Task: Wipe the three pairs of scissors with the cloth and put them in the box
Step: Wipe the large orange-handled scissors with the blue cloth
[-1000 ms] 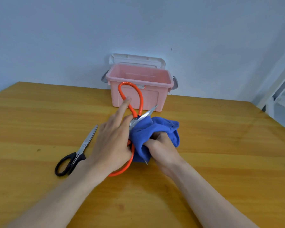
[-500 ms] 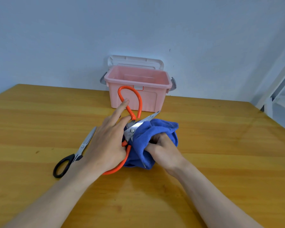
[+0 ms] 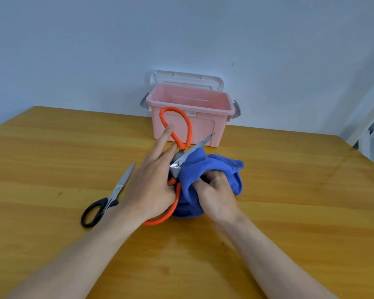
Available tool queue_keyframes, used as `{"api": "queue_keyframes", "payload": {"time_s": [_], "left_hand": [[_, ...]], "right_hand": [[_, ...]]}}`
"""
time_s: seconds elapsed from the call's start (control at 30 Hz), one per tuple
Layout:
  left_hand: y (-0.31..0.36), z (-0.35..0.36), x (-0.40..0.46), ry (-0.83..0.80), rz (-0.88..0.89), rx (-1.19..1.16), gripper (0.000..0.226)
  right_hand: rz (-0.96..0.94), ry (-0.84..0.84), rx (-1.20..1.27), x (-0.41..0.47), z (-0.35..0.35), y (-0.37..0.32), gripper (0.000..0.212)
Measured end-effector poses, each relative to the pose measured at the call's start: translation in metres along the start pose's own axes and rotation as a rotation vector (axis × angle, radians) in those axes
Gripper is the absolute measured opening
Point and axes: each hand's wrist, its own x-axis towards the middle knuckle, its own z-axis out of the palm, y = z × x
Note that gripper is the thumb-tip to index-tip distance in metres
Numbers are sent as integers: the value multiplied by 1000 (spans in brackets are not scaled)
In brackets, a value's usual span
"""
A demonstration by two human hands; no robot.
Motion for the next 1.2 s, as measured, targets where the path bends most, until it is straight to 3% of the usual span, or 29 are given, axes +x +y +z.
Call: {"api": "queue_keyframes", "payload": {"time_s": [0.13, 0.27, 0.43, 0.53, 0.6, 0.8, 0.97, 1.1, 1.2], "left_hand": [[0, -1, 2, -16, -21, 9, 86], [-2, 1, 2, -25, -45, 62, 89], [7, 8, -3, -5, -50, 23, 88], [7, 9, -2, -6, -56, -70, 92], [3, 7, -1, 8, -39, -129, 95], [-10, -1, 7, 49, -34, -264, 105], [-9, 0, 8, 78, -38, -266, 107], [-7, 6, 4, 82, -51, -231, 103], [-6, 7, 4, 107, -46, -237, 100]], "right_hand": [[84, -99, 9, 2, -9, 4, 24], [129, -157, 43, 2, -16, 7, 19], [8, 22, 4, 0, -4, 2, 10], [-72, 87, -50, 3, -1, -2, 20], [-107, 41, -101, 5, -2, -2, 26], [-57, -177, 6, -2, -12, -6, 5], [11, -247, 34, -4, -20, -8, 19], [14, -155, -49, -4, -13, -5, 6], [-20, -46, -90, -3, -7, -8, 28]]}}
